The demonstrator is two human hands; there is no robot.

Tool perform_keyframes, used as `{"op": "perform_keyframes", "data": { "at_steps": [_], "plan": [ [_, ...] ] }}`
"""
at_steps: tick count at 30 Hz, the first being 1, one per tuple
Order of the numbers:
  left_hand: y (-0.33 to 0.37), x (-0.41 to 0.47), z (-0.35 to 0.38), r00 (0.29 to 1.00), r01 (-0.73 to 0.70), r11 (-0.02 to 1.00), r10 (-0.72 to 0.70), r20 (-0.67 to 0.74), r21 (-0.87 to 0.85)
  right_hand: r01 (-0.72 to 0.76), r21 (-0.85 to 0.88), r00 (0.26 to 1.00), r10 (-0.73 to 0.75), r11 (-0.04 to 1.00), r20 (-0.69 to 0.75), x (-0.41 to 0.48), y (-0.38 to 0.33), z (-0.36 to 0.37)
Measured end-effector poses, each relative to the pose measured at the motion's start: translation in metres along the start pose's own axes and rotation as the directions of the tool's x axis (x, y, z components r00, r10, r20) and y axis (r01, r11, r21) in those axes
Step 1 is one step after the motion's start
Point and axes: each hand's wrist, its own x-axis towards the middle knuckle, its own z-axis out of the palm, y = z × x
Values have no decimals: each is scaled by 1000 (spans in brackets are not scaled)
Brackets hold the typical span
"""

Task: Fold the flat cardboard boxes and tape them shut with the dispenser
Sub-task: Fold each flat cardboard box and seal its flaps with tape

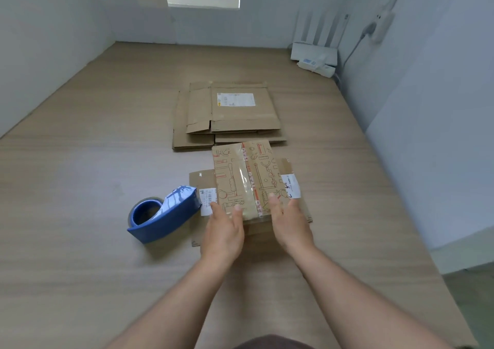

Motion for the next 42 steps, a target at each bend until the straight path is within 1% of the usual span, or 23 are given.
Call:
{"op": "perform_keyframes", "data": {
  "at_steps": [2,4,8,10,12,14,15,16,18,19,21,23,25,27,29,30,32,34,36,37,38,39,42],
  "plan": [
    [5,-2,6,997,65,997,-63,-32,40,-40,-57,999,40,998,4,-3,-6,0],
    [7,-2,11,994,90,994,-87,-60,59,-35,-145,999,35,989,-2,-4,-6,1],
    [3,-4,6,995,44,997,-38,-91,63,49,-179,999,-46,983,26,3,3,-9],
    [0,-5,0,997,8,1000,-8,-81,-5,101,-168,994,-91,981,66,8,6,-19],
    [-2,-6,-7,998,-15,999,13,-61,-31,159,-209,982,-134,965,132,13,5,-32],
    [-3,-6,-12,999,-37,997,38,-9,62,232,-293,956,-161,928,245,15,2,-47],
    [-3,-5,-14,998,-51,985,47,28,167,277,-354,936,-168,893,309,17,-1,-54],
    [-1,-5,-16,997,-62,951,48,55,302,333,-449,918,-176,829,355,18,-4,-59],
    [4,-5,-18,998,-64,854,42,55,516,427,-655,900,-219,623,378,19,-8,-63],
    [7,-5,-18,998,-64,823,47,46,564,450,-707,893,-253,545,373,20,-9,-62],
    [10,-5,-19,998,-70,802,53,46,593,480,-723,877,-302,497,375,20,-9,-63],
    [5,-2,-23,995,-92,816,60,74,571,526,-680,850,-328,511,411,22,-5,-65],
    [-2,0,-31,988,-133,873,80,133,470,558,-632,829,-330,538,452,25,-1,-69],
    [-13,0,-41,967,-161,952,98,236,261,578,-586,809,-309,567,500,27,3,-73],
    [-23,-3,-48,937,-154,987,131,323,47,594,-536,786,-292,600,545,29,6,-79],
    [-26,-5,-49,932,-133,990,139,334,-42,599,-515,777,-290,613,559,29,8,-80],
    [-30,-7,-45,950,-75,977,132,283,-202,600,-497,774,-298,627,559,28,11,-81],
    [-31,-11,-36,990,-41,957,77,115,-289,594,-491,779,-303,638,549,26,11,-80],
    [-31,-14,-29,997,-9,957,-12,-70,-291,596,-464,768,-296,656,567,21,11,-78],
    [-31,-15,-29,992,14,964,-46,-113,-267,600,-450,756,-284,662,589,20,12,-77],
    [-29,-15,-30,991,29,975,-57,-121,-222,604,-439,744,-273,665,610,19,12,-78],
    [-29,-15,-33,995,28,986,-43,-94,-164,601,-424,740,-269,677,617,18,13,-80],
    [-24,-17,-48,996,-58,997,61,66,-45,550,-393,762,-251,737,597,25,10,-88]
  ]
}}
